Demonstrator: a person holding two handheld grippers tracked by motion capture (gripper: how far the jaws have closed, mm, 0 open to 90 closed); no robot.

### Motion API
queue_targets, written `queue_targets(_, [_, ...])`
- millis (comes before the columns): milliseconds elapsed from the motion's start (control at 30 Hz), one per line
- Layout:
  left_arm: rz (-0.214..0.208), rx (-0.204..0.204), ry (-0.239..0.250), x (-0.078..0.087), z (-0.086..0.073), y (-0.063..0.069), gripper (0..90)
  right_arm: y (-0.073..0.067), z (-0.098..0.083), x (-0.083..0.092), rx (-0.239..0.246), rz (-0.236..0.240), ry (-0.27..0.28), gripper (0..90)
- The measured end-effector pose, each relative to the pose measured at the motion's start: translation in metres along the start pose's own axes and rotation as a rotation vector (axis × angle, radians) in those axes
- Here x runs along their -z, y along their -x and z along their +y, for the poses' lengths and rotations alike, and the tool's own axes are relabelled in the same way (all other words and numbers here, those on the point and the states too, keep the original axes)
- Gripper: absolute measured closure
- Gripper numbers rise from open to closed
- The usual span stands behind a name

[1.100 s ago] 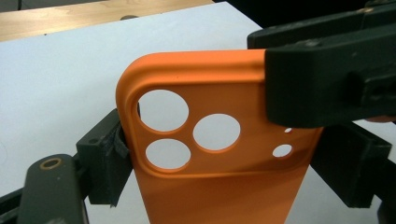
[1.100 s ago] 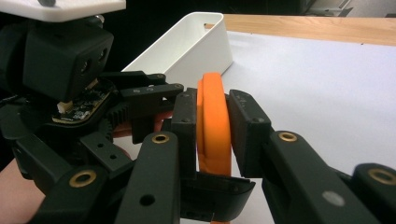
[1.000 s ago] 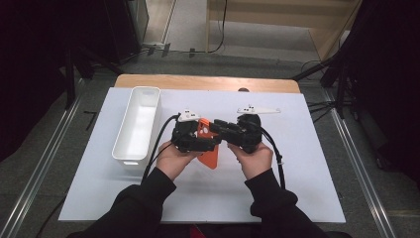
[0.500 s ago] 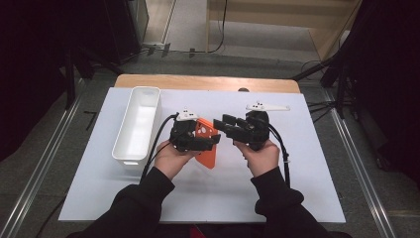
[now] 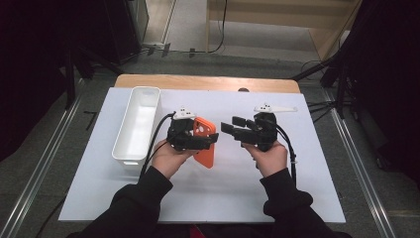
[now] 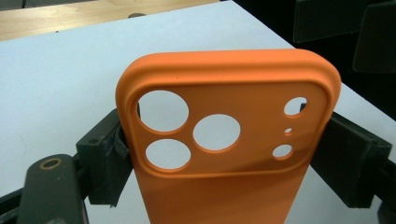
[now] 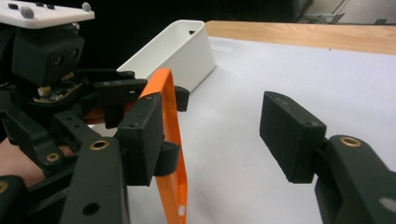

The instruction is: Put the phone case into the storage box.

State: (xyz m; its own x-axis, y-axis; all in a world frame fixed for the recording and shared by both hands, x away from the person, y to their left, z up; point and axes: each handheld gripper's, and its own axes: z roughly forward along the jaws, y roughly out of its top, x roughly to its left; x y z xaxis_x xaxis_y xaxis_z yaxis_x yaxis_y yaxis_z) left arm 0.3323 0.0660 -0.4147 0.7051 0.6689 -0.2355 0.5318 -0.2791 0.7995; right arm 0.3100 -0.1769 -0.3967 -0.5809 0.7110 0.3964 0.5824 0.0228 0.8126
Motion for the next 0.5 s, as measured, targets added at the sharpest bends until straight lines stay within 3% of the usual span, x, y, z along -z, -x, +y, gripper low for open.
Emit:
queue_targets(333, [-0.007, -0.009, -0.007, 0.001, 0.001, 0.001, 15.9, 0.007, -0.008, 0.007, 0.006, 0.002, -0.026, 35.9])
queue_targets(500, [-0.015, -0.009, -0.009, 0.002, 0.001, 0.001, 15.9, 0.008, -0.014, 0.008, 0.036, -0.009, -0.023, 34.3])
